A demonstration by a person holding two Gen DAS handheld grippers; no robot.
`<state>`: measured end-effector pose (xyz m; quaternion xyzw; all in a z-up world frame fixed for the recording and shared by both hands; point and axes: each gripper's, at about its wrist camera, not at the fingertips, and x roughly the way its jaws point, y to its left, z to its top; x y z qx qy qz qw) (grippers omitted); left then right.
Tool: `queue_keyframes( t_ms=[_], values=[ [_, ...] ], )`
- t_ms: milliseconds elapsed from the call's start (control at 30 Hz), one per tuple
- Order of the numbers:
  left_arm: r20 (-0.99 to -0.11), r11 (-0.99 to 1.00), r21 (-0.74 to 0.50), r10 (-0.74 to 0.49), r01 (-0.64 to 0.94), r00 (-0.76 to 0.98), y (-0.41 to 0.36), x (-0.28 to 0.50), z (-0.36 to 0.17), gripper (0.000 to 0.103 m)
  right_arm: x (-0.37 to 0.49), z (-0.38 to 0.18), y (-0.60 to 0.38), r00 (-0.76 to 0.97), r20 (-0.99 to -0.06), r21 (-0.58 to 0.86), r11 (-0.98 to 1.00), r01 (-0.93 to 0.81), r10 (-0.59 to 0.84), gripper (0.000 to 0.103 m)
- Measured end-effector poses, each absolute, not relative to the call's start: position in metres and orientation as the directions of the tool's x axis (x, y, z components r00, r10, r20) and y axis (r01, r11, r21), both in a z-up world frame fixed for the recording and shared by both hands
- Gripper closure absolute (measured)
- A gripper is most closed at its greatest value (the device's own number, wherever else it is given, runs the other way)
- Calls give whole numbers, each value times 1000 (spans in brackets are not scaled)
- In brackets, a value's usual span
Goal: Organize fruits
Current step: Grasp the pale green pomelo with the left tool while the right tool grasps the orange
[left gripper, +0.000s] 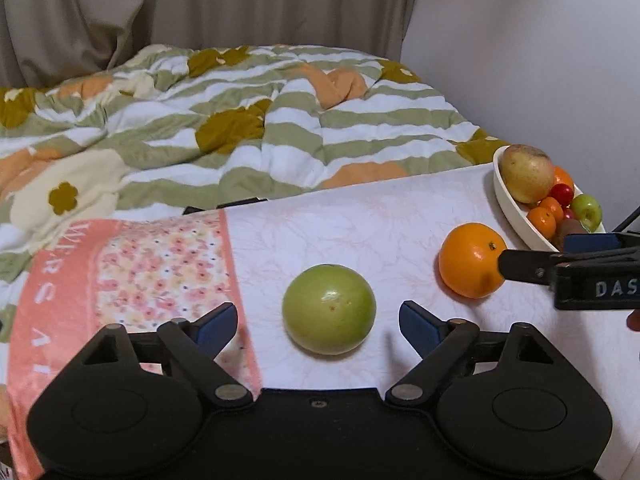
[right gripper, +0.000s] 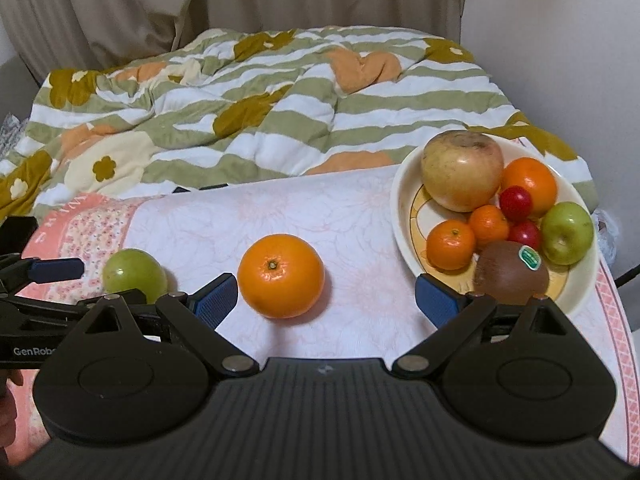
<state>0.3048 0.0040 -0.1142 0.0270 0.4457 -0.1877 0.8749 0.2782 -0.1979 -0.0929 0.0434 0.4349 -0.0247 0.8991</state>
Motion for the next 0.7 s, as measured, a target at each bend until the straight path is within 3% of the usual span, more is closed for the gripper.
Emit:
queue_keyframes(
  t_ms=[300,700],
  values=[
    [-801,924,-132,-313,359,511,-6,314,-123,43,290,-106,-196,600,-800,57,996,64,7,0],
    [-811,927,-121,-298,354,503,7,309,-121,43,302,-116,-185,580,-814,50,999,14,32,0]
  ],
)
